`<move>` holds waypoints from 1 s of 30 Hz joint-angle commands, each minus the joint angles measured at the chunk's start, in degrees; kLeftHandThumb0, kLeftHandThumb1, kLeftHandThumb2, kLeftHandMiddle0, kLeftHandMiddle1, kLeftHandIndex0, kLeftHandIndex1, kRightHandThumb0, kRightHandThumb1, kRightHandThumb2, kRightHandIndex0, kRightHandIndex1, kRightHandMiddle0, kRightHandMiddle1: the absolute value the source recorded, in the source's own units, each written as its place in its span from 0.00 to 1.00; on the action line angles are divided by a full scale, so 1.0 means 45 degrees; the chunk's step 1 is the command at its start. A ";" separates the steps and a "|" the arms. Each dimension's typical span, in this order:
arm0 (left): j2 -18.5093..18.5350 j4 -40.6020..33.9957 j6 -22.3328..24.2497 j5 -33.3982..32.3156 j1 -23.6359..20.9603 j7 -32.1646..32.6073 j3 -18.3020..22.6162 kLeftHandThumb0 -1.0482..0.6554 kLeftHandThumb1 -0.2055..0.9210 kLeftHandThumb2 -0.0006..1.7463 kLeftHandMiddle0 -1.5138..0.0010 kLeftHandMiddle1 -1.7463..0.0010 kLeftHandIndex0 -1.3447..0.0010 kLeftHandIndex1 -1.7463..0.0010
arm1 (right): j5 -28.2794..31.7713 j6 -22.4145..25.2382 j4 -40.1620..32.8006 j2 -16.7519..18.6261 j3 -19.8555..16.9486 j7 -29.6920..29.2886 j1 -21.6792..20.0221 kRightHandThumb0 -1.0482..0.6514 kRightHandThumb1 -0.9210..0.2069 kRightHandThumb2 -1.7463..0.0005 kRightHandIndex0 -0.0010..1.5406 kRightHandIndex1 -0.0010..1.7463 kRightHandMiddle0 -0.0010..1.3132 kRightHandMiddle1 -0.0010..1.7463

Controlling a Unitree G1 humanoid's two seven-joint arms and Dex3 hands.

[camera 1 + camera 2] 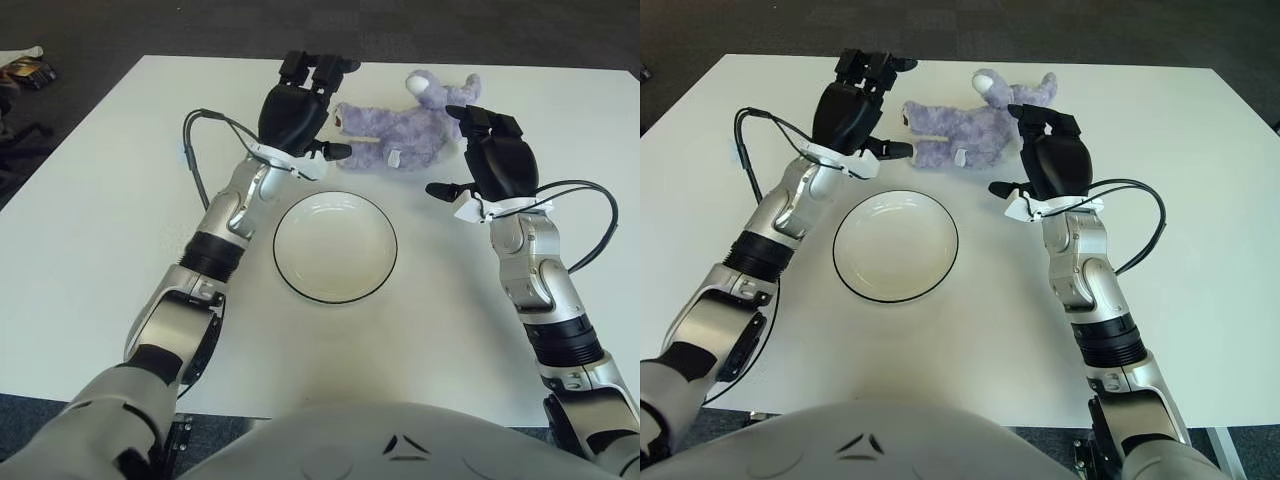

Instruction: Put the doll into the plate.

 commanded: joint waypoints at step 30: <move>-0.0701 0.1410 0.3231 0.0542 -0.2740 -0.4398 -0.1901 0.01 1.00 0.15 1.00 0.58 1.00 0.61 | -0.0153 0.1358 -0.0801 0.0437 -0.0139 0.0572 0.0340 0.28 0.50 0.49 0.07 0.15 0.00 0.32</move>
